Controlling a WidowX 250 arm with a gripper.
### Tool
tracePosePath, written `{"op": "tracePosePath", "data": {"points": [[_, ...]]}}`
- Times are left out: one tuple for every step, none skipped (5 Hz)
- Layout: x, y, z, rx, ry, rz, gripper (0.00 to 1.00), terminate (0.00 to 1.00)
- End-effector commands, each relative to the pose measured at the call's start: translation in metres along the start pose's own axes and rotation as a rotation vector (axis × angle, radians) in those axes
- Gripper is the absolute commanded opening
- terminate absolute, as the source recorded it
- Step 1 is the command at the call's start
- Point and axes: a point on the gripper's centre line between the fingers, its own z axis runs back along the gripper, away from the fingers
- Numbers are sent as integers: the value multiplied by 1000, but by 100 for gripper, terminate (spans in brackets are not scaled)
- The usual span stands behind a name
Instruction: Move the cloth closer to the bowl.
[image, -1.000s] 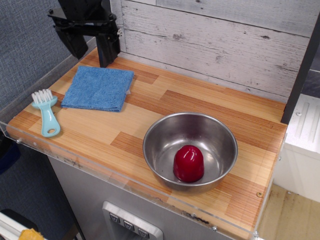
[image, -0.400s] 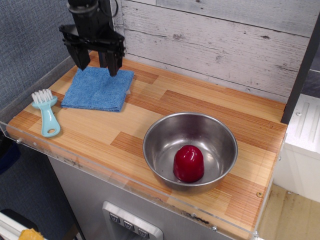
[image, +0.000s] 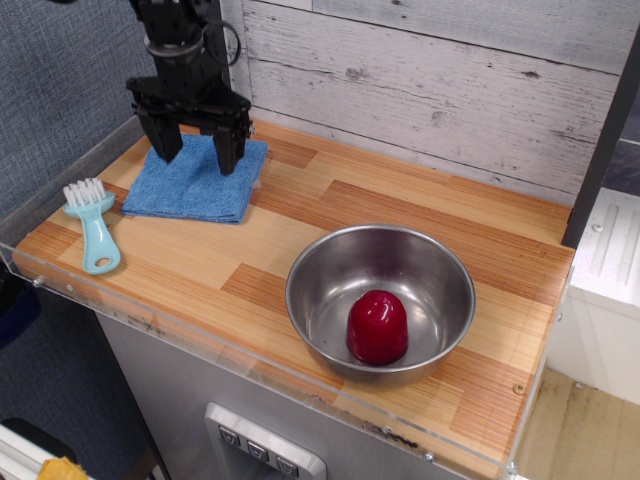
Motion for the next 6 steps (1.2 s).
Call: {"op": "tracePosePath", "data": {"points": [[-9,30,1,38,5,34,100,0],[-8,27,-6,20,19,28,100,0],[-3,23,-16,2,6,21,100,0],[5,25,-19,-18,-22,29,100,0],[4,23,-19,-28,-23,24,100,0],[0,15,-18,-38,-12,-7,100,0]]}}
